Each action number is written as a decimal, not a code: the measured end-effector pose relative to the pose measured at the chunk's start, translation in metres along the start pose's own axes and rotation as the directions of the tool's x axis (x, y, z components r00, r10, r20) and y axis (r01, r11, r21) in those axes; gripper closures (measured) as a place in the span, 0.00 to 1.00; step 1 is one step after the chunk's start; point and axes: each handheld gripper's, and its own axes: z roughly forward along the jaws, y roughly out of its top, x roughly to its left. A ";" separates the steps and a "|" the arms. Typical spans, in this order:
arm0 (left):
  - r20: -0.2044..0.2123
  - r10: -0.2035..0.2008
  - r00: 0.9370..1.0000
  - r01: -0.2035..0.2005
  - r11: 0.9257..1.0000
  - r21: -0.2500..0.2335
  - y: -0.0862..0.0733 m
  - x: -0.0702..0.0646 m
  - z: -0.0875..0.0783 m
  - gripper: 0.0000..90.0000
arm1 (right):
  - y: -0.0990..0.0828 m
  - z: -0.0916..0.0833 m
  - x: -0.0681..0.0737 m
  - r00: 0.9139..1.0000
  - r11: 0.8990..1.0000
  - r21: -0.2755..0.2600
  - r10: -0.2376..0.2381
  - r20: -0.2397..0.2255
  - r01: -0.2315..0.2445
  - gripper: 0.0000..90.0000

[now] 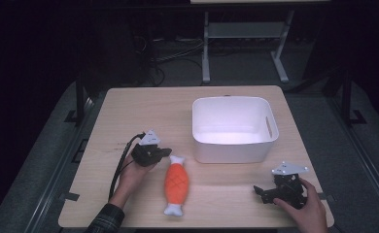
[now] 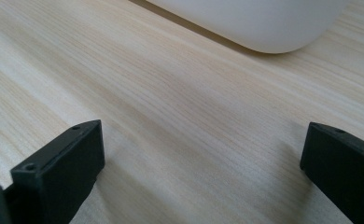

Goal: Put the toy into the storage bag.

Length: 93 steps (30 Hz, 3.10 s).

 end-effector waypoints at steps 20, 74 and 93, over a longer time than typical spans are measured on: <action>0.076 0.054 0.996 -0.056 0.998 0.030 0.014 -0.016 0.018 0.99 | 0.000 0.000 0.000 1.000 1.000 0.000 0.000 0.000 0.000 0.00; 0.189 -0.073 0.979 0.071 0.997 0.016 -0.010 -0.040 -0.035 0.26 | 0.000 0.000 0.000 1.000 1.000 0.000 0.000 0.000 0.000 0.00; 0.201 -0.043 0.979 0.039 0.999 0.027 -0.012 -0.056 -0.019 0.21 | 0.000 0.000 0.000 1.000 1.000 0.000 -0.001 0.000 0.001 0.00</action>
